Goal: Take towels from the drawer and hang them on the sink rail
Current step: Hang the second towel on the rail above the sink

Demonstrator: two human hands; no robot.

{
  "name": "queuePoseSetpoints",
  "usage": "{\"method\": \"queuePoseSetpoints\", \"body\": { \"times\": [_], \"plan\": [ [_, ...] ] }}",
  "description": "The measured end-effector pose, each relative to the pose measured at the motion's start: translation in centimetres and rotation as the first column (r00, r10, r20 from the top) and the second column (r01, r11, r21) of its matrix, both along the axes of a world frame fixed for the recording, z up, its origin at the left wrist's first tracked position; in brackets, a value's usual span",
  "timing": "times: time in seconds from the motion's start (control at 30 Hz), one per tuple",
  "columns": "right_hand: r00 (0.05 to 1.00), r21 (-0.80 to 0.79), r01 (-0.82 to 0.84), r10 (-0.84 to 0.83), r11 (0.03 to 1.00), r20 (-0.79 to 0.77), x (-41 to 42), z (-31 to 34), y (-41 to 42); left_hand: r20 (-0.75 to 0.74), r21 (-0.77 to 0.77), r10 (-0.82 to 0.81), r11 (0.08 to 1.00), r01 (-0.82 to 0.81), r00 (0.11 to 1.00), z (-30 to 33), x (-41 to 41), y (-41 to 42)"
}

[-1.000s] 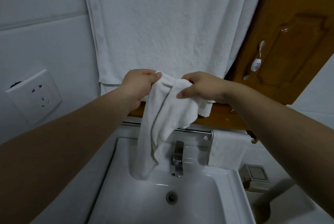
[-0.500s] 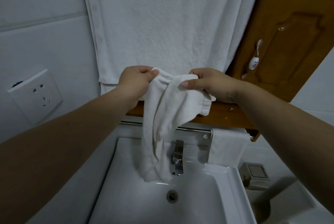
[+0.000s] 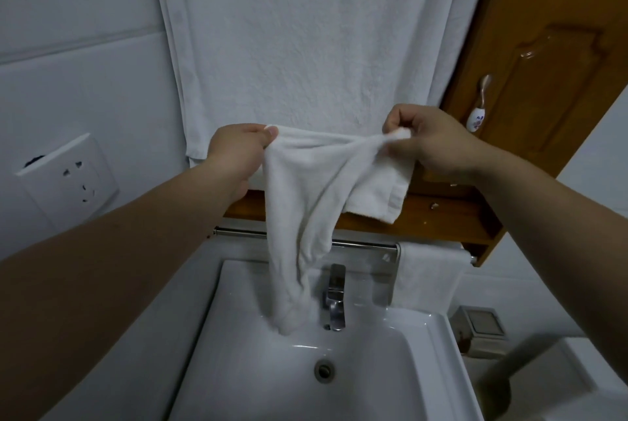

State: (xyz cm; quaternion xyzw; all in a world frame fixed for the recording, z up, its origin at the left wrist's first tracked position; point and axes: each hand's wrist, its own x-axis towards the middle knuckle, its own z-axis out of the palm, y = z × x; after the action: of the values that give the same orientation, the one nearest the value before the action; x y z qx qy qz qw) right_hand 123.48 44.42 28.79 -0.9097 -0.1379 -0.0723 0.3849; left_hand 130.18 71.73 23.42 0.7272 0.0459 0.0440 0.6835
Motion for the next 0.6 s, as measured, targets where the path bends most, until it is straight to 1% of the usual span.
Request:
{"method": "queuePoseSetpoints", "body": {
  "times": [0.03, 0.07, 0.1, 0.13, 0.17, 0.2, 0.23, 0.3, 0.37, 0.43, 0.53, 0.6],
  "plan": [
    [1.0, -0.17, 0.001, 0.001, 0.985, 0.014, 0.0, -0.1, -0.5, -0.023, -0.017, 0.02, 1.0, -0.02, 1.0, -0.1, 0.3, 0.4],
    [1.0, -0.355, 0.012, -0.008, 0.935, 0.011, 0.0, -0.3, -0.8, -0.044, -0.032, 0.036, 0.999, -0.038, 0.998, -0.1, 0.6, 0.7],
    [1.0, -0.518, 0.017, -0.028, 0.855, -0.012, 0.1, -0.5, -1.1, -0.064, -0.043, 0.049, 0.998, -0.052, 0.997, -0.2, 0.8, 1.0],
    [0.997, -0.637, 0.013, -0.061, 0.771, -0.053, 0.1, -0.8, -1.3, -0.075, -0.046, 0.057, 0.997, -0.061, 0.996, -0.4, 1.0, 1.1],
    [0.99, -0.704, 0.01, -0.105, 0.71, -0.091, 0.1, -1.0, -1.3, -0.074, -0.043, 0.058, 0.997, -0.061, 0.996, -0.5, 1.1, 1.2],
    [0.982, -0.73, 0.016, -0.148, 0.684, -0.117, 0.1, -1.3, -1.3, -0.055, -0.034, 0.046, 0.998, -0.047, 0.997, -0.6, 1.1, 1.1],
    [0.977, -0.722, 0.032, -0.173, 0.691, -0.122, 0.1, -1.4, -1.2, -0.028, -0.011, 0.024, 1.0, -0.024, 0.999, -0.6, 0.9, 0.9],
    [0.979, -0.637, 0.079, -0.182, 0.767, -0.097, 0.2, -1.4, -0.7, 0.034, 0.071, -0.037, 0.997, 0.035, 0.999, -0.4, 0.1, 0.3],
    [0.983, -0.465, 0.09, -0.154, 0.88, -0.1, 0.2, -1.1, 0.0, 0.077, 0.167, -0.118, 0.98, 0.104, 0.99, -0.1, -0.7, -0.5],
    [0.987, -0.267, 0.05, -0.089, 0.962, -0.135, 0.4, -0.6, 1.1, 0.129, 0.276, -0.208, 0.947, 0.166, 0.97, 0.4, -1.6, -1.3],
    [0.984, -0.04, -0.053, 0.046, 0.998, -0.173, 0.8, 0.1, 3.0, 0.209, 0.401, -0.351, 0.882, 0.248, 0.913, 1.4, -2.9, -2.6],
    [0.967, 0.03, -0.143, 0.146, 0.989, -0.207, 1.1, 0.3, 4.1, 0.215, 0.46, -0.438, 0.834, 0.305, 0.873, 1.8, -3.7, -3.3]
  ]
}}
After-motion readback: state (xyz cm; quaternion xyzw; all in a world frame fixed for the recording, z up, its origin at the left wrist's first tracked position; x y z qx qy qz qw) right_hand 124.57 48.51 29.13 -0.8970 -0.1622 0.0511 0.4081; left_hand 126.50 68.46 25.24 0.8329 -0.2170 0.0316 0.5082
